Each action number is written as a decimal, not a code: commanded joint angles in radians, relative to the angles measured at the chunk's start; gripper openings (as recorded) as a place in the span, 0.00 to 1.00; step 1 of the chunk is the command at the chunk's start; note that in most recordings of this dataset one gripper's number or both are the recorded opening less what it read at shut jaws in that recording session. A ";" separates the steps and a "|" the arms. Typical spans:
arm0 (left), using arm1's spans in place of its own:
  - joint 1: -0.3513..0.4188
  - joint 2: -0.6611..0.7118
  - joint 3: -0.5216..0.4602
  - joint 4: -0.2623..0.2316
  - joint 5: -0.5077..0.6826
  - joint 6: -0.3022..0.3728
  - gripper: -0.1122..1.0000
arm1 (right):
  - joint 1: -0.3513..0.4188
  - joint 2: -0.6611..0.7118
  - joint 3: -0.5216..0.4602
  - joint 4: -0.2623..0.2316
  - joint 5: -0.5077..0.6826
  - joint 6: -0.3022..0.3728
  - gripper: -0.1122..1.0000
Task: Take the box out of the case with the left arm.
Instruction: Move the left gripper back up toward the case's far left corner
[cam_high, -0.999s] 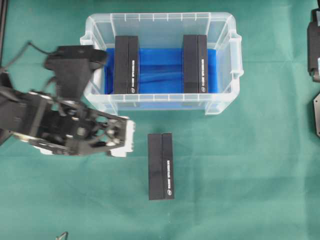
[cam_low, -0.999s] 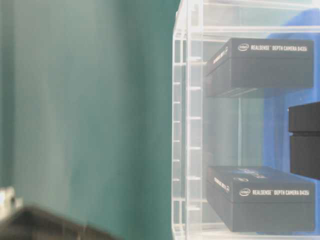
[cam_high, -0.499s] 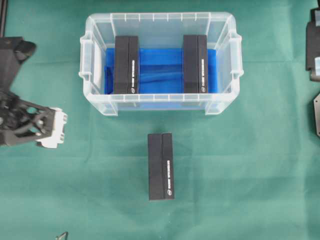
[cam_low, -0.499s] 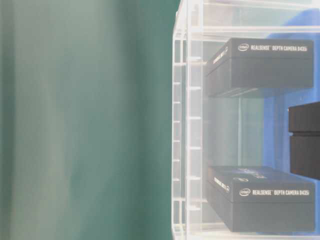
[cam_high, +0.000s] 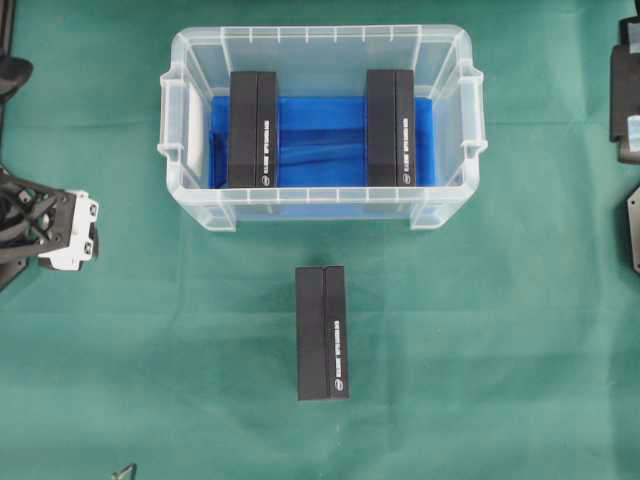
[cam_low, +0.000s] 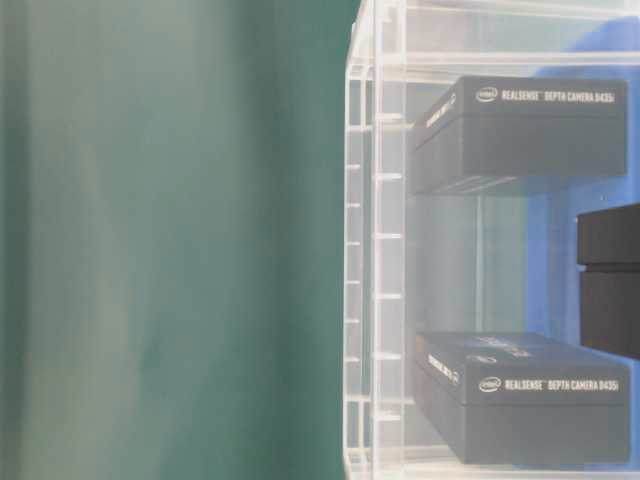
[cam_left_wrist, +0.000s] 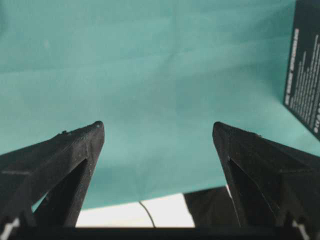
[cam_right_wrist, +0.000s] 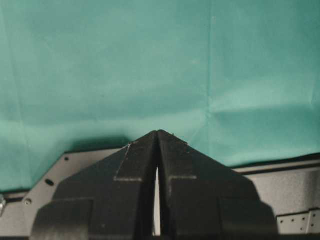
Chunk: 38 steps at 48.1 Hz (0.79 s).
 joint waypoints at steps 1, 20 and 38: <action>0.054 -0.009 -0.012 0.005 0.002 0.035 0.86 | 0.000 -0.002 -0.011 -0.005 0.000 -0.002 0.10; 0.327 -0.020 -0.012 -0.006 0.002 0.282 0.86 | 0.002 -0.002 -0.011 -0.005 0.000 -0.002 0.10; 0.549 -0.009 -0.026 -0.028 0.003 0.523 0.86 | 0.000 -0.002 -0.009 -0.006 0.000 -0.003 0.10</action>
